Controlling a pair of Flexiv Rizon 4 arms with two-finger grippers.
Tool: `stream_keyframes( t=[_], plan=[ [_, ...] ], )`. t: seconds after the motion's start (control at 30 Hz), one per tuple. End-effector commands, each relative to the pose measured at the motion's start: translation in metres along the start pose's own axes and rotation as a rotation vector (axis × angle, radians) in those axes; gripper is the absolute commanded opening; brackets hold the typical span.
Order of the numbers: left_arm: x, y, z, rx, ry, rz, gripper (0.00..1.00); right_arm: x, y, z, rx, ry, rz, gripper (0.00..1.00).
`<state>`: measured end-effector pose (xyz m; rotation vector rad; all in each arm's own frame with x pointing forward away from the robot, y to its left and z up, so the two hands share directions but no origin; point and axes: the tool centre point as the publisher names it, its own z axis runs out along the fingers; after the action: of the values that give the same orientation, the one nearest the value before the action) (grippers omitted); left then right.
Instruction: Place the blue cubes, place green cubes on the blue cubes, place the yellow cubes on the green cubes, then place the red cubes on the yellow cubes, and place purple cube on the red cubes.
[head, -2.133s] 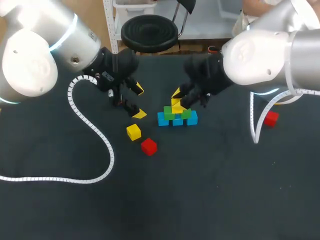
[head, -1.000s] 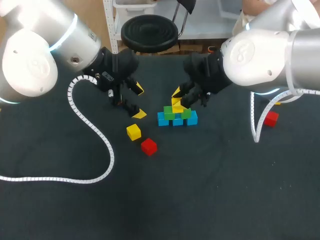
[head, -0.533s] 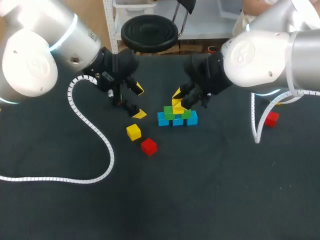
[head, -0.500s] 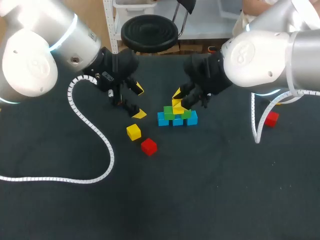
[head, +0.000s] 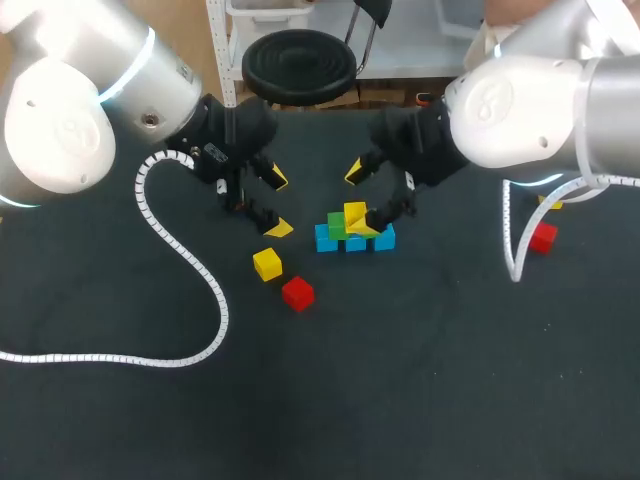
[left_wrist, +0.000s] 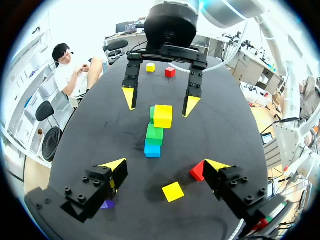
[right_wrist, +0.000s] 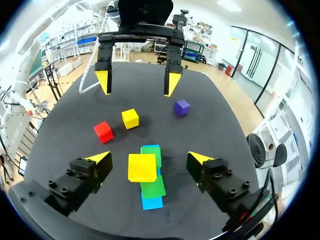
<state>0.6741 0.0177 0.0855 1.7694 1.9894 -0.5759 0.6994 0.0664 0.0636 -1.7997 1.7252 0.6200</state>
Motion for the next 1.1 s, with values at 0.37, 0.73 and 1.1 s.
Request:
stream_keyframes(
  t=[0.37, 0.73, 1.1],
  plan=[
    [0.001, 0.000, 0.000, 0.000, -0.002, 0.002, 1.00, 0.011, -0.006, -0.003, -0.021, 0.000, -0.012, 1.00],
    [0.001, 0.000, 0.000, 0.000, -0.002, 0.002, 1.00, 0.015, -0.015, 0.003, -0.051, -0.011, -0.028, 0.76],
    [0.001, 0.000, 0.000, 0.000, -0.002, 0.002, 1.00, 0.012, -0.018, 0.006, -0.059, -0.015, -0.041, 0.86]
  ],
)
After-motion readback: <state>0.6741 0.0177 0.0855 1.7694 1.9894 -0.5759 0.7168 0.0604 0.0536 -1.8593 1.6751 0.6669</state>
